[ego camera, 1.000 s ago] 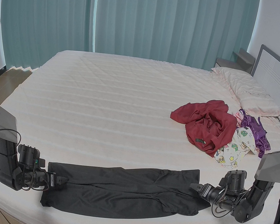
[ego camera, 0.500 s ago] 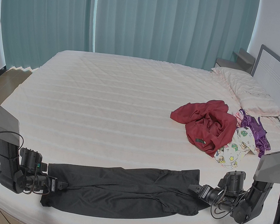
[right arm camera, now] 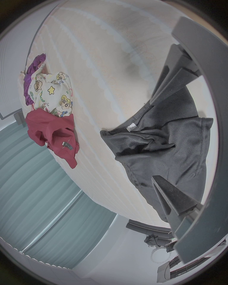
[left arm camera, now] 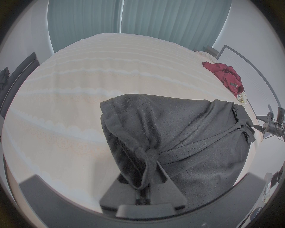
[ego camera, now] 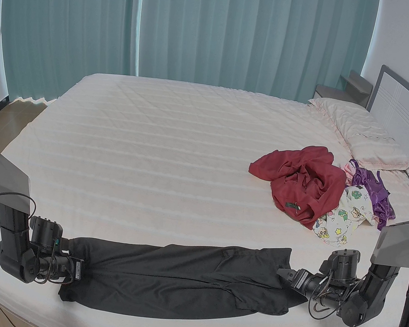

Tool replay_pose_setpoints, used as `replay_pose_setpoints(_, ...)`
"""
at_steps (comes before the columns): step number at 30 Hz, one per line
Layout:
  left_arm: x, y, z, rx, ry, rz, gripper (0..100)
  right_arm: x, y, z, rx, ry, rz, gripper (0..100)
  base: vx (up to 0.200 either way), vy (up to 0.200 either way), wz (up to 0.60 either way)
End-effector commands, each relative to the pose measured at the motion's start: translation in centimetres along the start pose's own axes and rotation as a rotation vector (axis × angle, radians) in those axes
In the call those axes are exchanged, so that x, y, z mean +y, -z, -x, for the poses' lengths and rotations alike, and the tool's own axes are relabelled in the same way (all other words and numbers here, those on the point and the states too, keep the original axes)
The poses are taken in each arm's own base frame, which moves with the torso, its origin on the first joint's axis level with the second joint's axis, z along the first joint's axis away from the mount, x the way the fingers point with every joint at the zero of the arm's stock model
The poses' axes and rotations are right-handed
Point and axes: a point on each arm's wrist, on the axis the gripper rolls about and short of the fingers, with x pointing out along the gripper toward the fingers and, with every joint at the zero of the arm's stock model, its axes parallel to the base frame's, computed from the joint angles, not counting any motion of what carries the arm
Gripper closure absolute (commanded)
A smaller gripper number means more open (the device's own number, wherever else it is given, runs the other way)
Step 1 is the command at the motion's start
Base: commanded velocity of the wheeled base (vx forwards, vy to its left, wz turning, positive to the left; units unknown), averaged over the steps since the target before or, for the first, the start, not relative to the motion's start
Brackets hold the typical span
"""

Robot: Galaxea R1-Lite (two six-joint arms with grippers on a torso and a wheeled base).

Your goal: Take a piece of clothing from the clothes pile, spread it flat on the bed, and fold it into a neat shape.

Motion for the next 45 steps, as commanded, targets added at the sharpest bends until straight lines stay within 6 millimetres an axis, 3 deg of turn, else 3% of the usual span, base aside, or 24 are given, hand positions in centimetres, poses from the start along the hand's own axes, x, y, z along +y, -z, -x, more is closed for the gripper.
replay_pose_setpoints(1, 0.0, -0.1, 0.1, -0.005, 0.001, 0.002, 100, 0.0, 0.0, 0.0, 0.002, 0.001, -0.001, 0, 0.000, 0.000, 0.00)
replay_pose_setpoints(12, 0.3, -1.5, 2.7, -0.069, -0.014, 0.017, 100, 0.0, 0.0, 0.0, 0.002, 0.001, -0.002, 0, 0.000, 0.000, 0.00)
replay_pose_setpoints(21, 2.6, -3.2, 5.8, -0.128, -0.060, 0.088, 100, -0.1, 0.0, 0.0, 0.002, 0.001, -0.002, 0, 0.000, 0.000, 0.00)
replay_pose_setpoints(38, 12.3, -6.9, 12.6, -0.245, -0.142, 0.333, 100, 0.0, 0.2, -0.1, 0.005, -0.001, 0.002, 0, 0.000, 0.000, 0.00)
replay_pose_setpoints(42, 11.4, -7.3, 13.9, -0.209, -0.138, 0.343, 100, 0.0, 0.2, -0.1, 0.004, -0.002, 0.002, 0, 0.000, 0.000, 0.00)
replay_pose_setpoints(45, 8.3, -7.7, 14.7, -0.180, -0.089, 0.293, 100, 0.0, 0.2, -0.1, 0.003, -0.003, 0.002, 0, 0.000, 0.000, 0.00)
